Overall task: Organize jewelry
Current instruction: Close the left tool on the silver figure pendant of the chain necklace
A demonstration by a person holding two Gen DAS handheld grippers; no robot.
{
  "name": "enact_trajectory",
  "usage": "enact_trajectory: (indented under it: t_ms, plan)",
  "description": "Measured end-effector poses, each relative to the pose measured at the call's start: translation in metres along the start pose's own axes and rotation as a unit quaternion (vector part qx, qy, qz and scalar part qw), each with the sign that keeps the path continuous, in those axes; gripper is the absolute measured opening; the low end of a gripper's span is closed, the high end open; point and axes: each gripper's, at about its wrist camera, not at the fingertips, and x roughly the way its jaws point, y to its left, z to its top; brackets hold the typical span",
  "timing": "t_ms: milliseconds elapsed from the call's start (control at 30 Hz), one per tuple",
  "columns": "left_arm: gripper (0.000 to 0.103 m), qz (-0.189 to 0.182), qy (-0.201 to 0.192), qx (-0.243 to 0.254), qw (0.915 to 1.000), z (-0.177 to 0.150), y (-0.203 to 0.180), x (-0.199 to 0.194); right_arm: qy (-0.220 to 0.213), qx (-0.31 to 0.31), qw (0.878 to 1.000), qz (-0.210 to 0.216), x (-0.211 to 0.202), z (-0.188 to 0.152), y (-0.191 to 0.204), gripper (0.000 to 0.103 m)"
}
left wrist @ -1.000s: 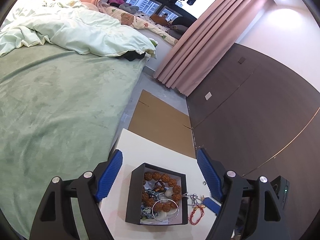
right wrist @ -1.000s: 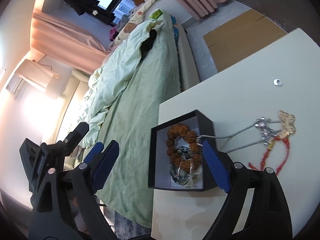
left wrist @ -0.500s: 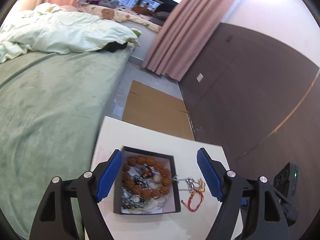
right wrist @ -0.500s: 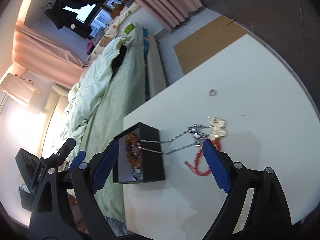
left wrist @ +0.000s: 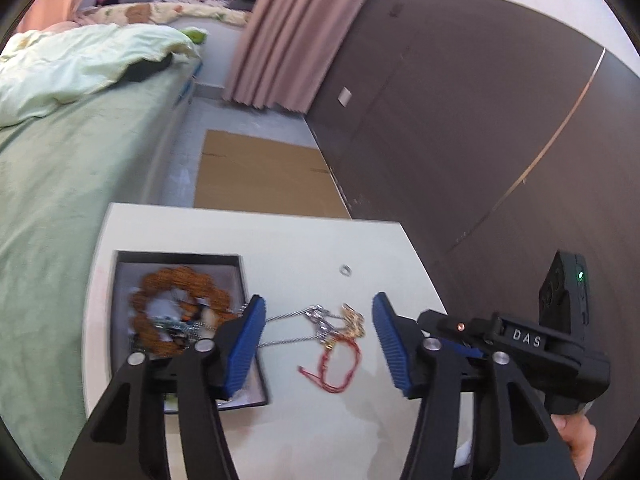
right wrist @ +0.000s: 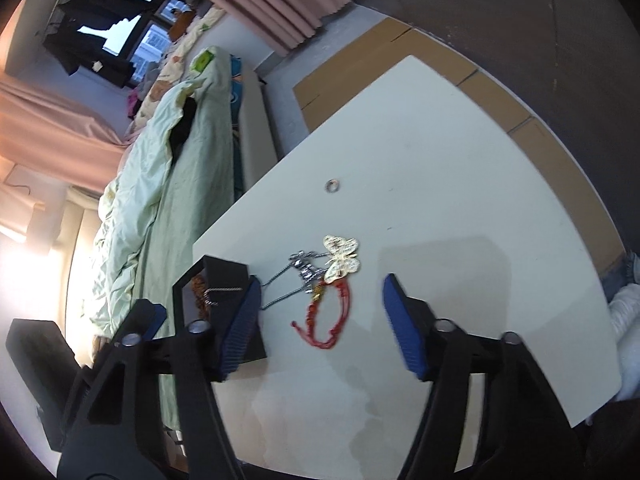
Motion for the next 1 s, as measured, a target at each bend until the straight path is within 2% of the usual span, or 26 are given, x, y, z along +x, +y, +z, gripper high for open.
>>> enact_trajectory:
  t_ms: [100, 233, 300, 400, 500, 667, 1000]
  plan:
    - [0.046, 0.0, 0.028, 0.01, 0.9996, -0.001, -0.012, 0.024, -0.006, 0.009, 1.0, -0.006, -0.004, 0.004, -0.006, 0.048]
    - [0.046, -0.002, 0.06, 0.004, 0.9982, -0.002, -0.019, 0.054, -0.01, 0.017, 1.0, -0.003, -0.007, 0.009, -0.012, 0.048]
    - [0.037, 0.0, 0.08, -0.001, 0.9968, -0.003, -0.021, 0.069, -0.011, 0.021, 1.0, -0.002, -0.008, 0.013, -0.015, 0.048]
    - [0.033, 0.006, 0.103, -0.013, 0.9946, -0.004, -0.021, 0.086, -0.013, 0.026, 1.0, -0.001, -0.01, 0.019, -0.018, 0.048]
    - [0.032, 0.02, 0.12, -0.021, 0.9923, -0.005, -0.019, 0.103, -0.015, 0.029, 0.999, -0.001, -0.01, 0.024, -0.02, 0.048]
    - [0.029, 0.045, 0.131, -0.024, 0.99, -0.008, -0.017, 0.116, -0.015, 0.03, 0.999, 0.005, -0.012, 0.032, -0.023, 0.048]
    - [0.029, 0.108, 0.136, 0.015, 0.9846, -0.016, -0.03, 0.141, -0.01, 0.024, 1.0, -0.005, -0.008, 0.037, -0.021, 0.048]
